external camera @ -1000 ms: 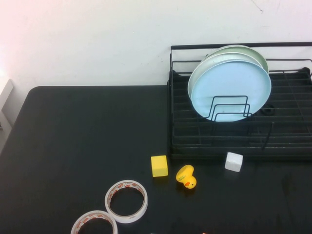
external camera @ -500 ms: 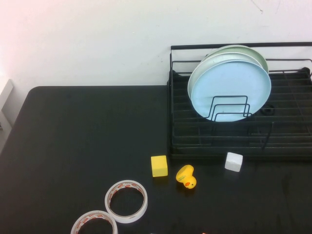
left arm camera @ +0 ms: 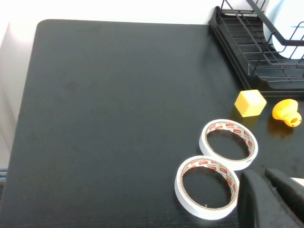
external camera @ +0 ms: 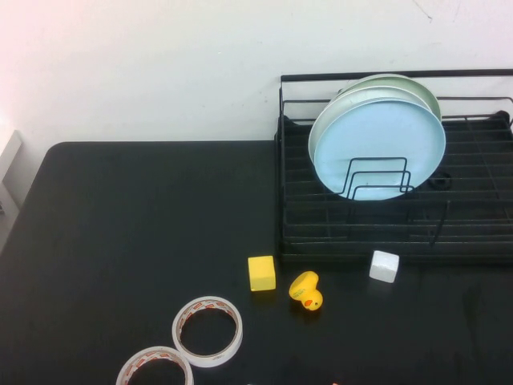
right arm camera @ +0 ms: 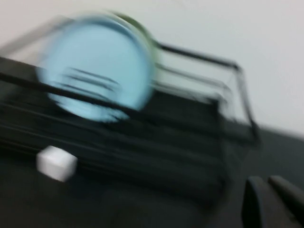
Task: Place plate on rack
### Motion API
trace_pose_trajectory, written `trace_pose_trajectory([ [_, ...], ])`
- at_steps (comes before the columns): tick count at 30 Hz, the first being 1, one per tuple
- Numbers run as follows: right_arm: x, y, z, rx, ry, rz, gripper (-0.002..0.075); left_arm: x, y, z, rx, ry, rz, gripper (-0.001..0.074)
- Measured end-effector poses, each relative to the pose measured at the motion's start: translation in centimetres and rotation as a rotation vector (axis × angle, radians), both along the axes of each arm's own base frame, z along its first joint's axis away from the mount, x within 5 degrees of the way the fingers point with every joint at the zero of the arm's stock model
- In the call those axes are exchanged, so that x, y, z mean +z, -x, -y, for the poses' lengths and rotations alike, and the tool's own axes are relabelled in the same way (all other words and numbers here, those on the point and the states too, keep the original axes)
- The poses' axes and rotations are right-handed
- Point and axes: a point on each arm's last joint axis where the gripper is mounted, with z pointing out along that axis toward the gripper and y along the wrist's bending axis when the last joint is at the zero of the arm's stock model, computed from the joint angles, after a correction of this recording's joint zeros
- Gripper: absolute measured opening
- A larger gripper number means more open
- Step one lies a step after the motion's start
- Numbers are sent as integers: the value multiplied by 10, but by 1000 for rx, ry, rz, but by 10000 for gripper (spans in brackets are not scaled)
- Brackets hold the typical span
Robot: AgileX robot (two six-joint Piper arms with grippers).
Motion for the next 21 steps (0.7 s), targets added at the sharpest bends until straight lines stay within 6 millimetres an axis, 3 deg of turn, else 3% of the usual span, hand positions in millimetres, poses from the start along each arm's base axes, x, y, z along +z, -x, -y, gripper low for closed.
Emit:
trace_pose_trajectory([
  [4,-32,5,11,-135,-45,-6,0,0,0,0,0,0,0,-1],
  [10,-72,5,13,-180,-102,-144,-1,0,0,0,-1,1,0,-1],
  [21,-74,3,11,-168,-117,-122,-1,0,0,0,-3,0,-5,-1],
])
